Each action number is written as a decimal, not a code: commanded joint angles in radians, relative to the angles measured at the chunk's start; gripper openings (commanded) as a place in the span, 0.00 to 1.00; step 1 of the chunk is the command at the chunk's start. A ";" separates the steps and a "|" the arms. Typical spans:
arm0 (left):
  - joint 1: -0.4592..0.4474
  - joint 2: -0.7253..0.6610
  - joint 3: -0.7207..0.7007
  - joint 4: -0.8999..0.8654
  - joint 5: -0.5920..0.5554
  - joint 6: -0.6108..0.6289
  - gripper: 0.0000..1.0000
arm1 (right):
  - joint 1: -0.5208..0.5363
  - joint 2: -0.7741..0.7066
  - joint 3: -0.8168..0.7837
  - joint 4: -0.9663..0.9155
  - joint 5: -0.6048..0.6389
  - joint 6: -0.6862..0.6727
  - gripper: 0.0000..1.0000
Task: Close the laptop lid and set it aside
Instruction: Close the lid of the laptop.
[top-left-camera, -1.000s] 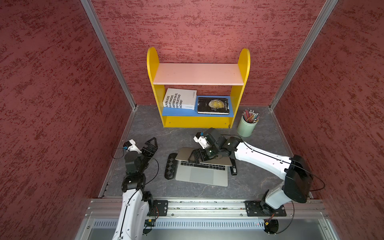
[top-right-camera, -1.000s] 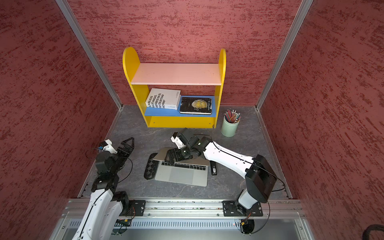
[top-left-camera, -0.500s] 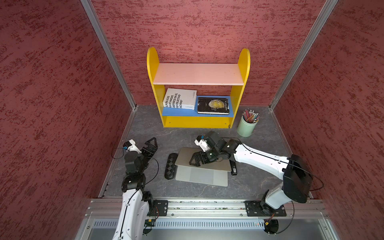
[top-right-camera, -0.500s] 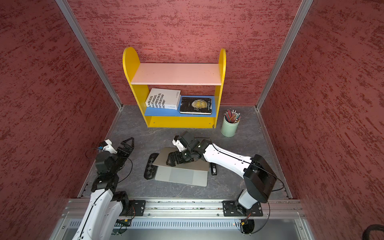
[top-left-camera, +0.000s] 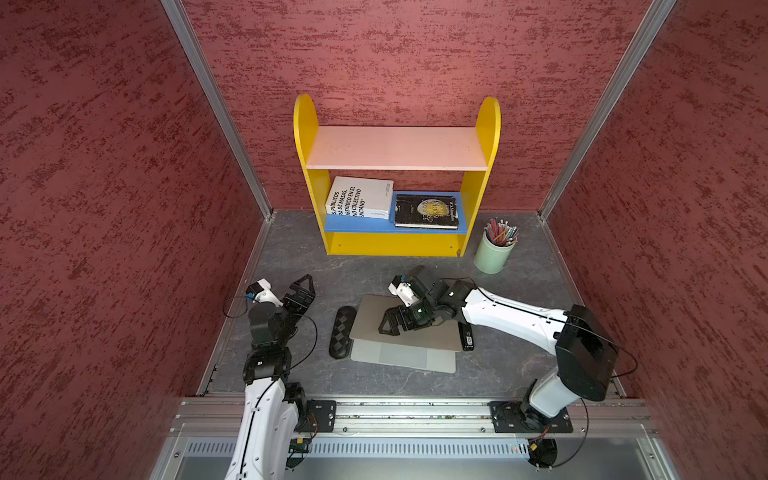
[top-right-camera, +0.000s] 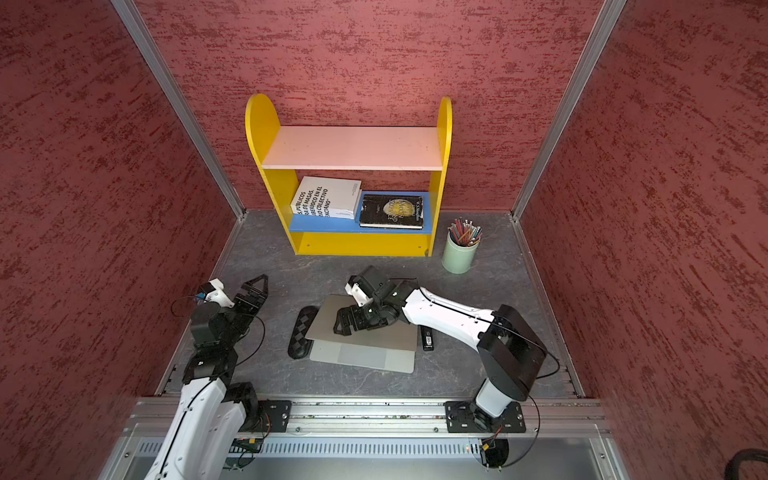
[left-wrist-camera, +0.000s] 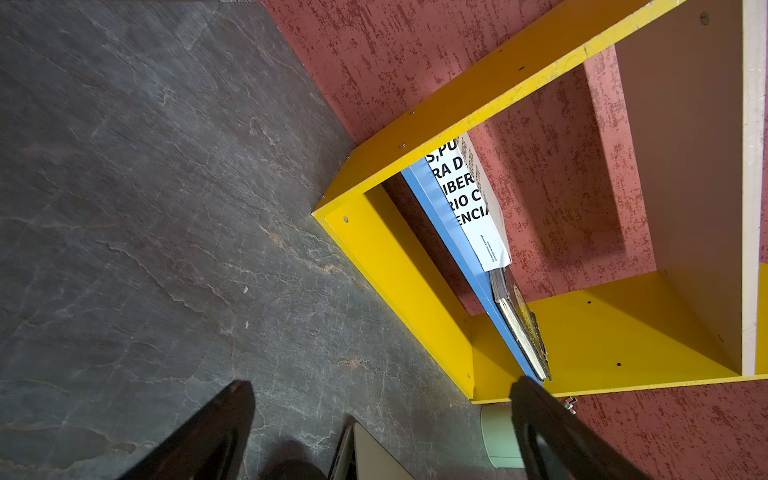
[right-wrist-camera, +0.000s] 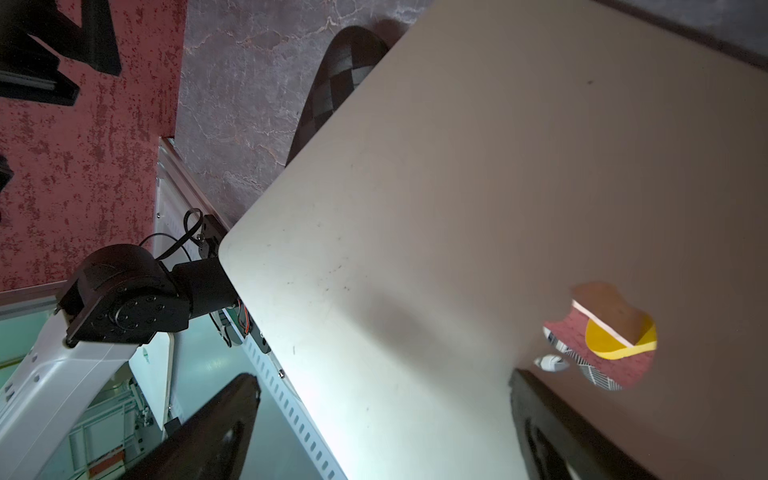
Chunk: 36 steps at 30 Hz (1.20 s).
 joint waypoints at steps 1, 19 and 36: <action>0.010 -0.004 -0.015 0.030 0.012 -0.006 1.00 | 0.021 0.035 -0.031 -0.022 -0.021 0.012 0.99; 0.011 -0.003 -0.018 0.037 0.030 -0.010 1.00 | 0.020 0.107 -0.062 0.039 -0.039 0.020 0.98; 0.011 0.029 0.052 -0.045 0.100 0.002 1.00 | 0.021 0.116 -0.066 0.036 -0.011 0.017 0.98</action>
